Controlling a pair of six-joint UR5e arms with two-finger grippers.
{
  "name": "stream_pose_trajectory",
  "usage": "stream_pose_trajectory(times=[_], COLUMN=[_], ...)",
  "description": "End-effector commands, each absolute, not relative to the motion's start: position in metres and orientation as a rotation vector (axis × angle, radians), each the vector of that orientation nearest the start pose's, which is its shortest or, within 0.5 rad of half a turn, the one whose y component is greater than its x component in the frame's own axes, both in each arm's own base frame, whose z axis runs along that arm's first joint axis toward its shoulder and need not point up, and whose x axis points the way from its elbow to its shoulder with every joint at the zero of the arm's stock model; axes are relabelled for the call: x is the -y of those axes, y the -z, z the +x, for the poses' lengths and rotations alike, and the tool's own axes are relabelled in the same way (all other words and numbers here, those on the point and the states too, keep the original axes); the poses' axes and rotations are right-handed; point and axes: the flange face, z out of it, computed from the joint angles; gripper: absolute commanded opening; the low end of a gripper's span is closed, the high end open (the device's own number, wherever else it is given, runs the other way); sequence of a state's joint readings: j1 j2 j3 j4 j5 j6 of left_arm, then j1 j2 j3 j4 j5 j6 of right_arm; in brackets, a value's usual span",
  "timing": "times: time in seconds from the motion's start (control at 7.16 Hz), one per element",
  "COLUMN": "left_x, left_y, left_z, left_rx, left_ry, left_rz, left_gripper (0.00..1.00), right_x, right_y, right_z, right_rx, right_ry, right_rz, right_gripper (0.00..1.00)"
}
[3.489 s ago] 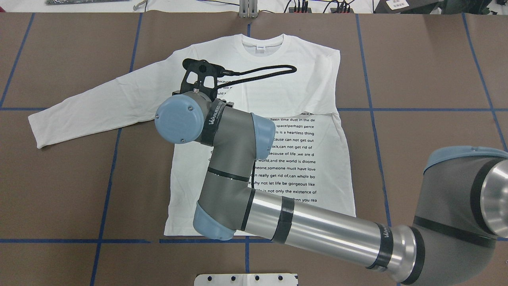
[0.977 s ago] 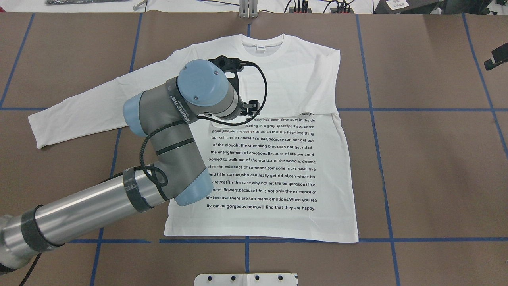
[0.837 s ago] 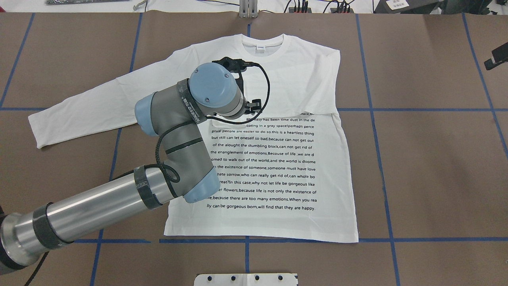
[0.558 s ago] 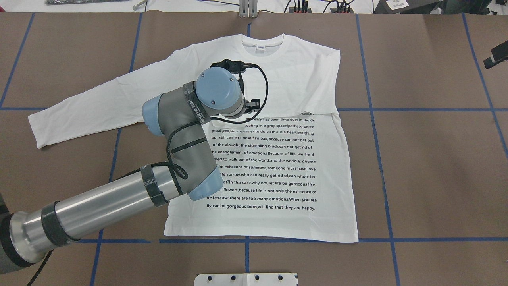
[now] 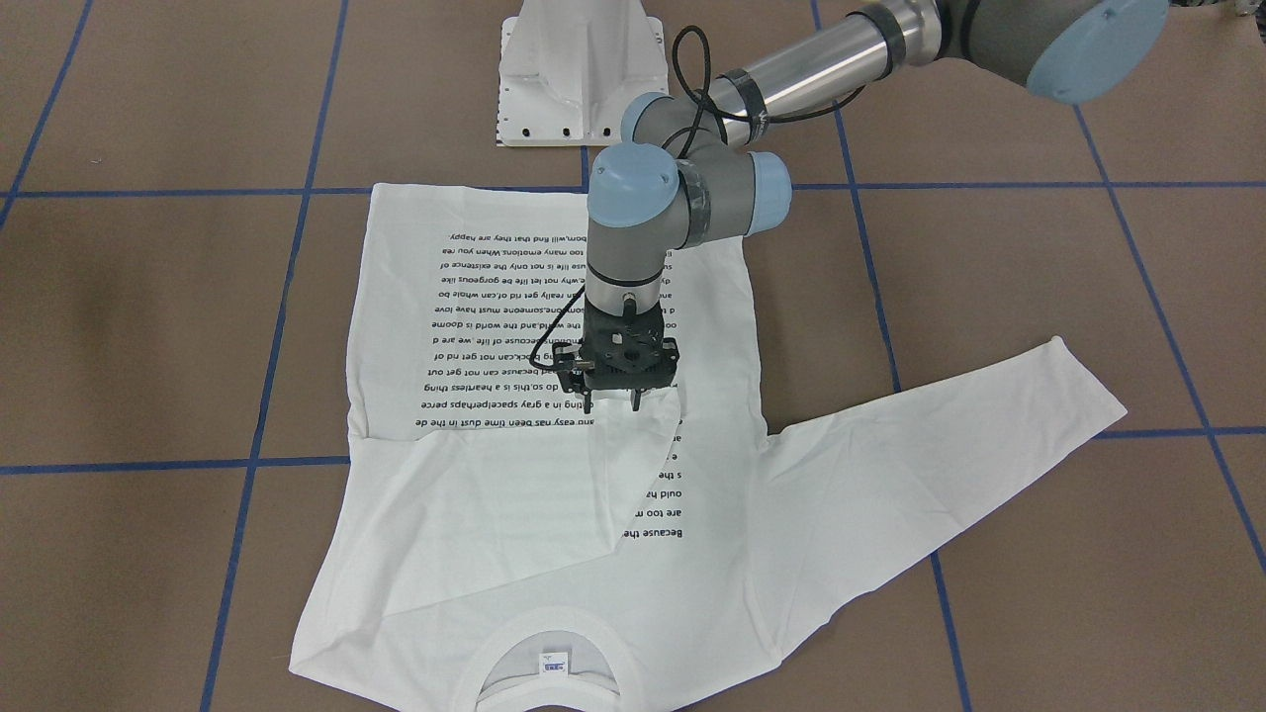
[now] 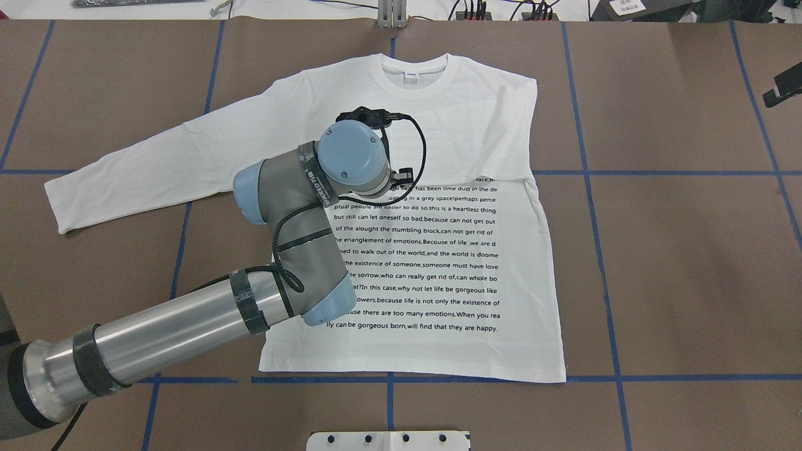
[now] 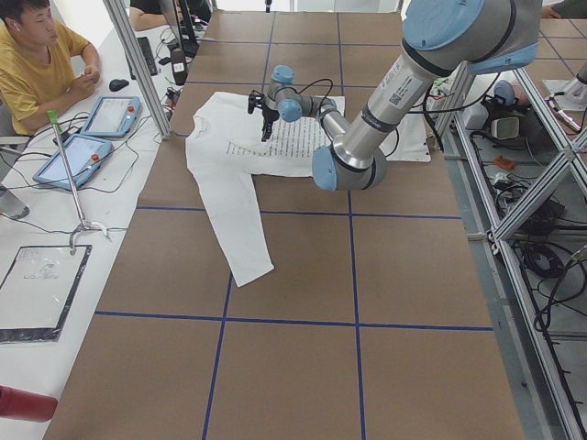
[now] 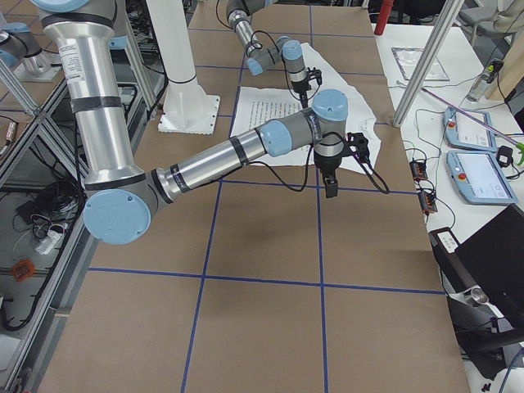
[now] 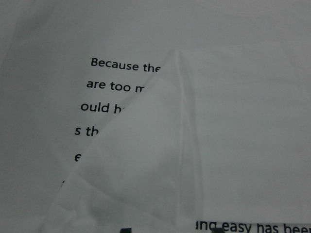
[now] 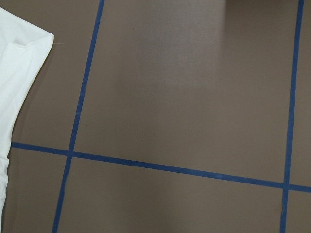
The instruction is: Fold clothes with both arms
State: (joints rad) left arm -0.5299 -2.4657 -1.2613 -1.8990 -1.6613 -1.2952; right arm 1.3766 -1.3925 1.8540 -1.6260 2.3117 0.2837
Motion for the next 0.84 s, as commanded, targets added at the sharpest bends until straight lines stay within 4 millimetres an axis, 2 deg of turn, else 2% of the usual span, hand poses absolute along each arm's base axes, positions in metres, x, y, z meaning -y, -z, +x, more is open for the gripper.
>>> stream_pose_trajectory(times=[0.0,0.28,0.7], left_x=[0.4984,0.4995,0.5033], left_y=[-0.1918,-0.1946,-0.2012], left_z=[0.6358,0.6361,0.6345], left_rx=[-0.883,-0.876,-0.855], left_ry=[0.23,0.267,0.274], left_rz=[0.255,0.271,0.298], left_gripper=[0.37,0.15,0.15], right_x=[0.5493,0.5503,0.5505], right_y=[-0.4357,-0.4348,-0.4355], right_z=[-0.0402,-0.0412,-0.0413], right_rx=[0.8,0.801,0.8], right_ry=[0.064,0.066,0.066], right_rz=[0.201,0.202,0.2], right_gripper=[1.0,1.0,1.0])
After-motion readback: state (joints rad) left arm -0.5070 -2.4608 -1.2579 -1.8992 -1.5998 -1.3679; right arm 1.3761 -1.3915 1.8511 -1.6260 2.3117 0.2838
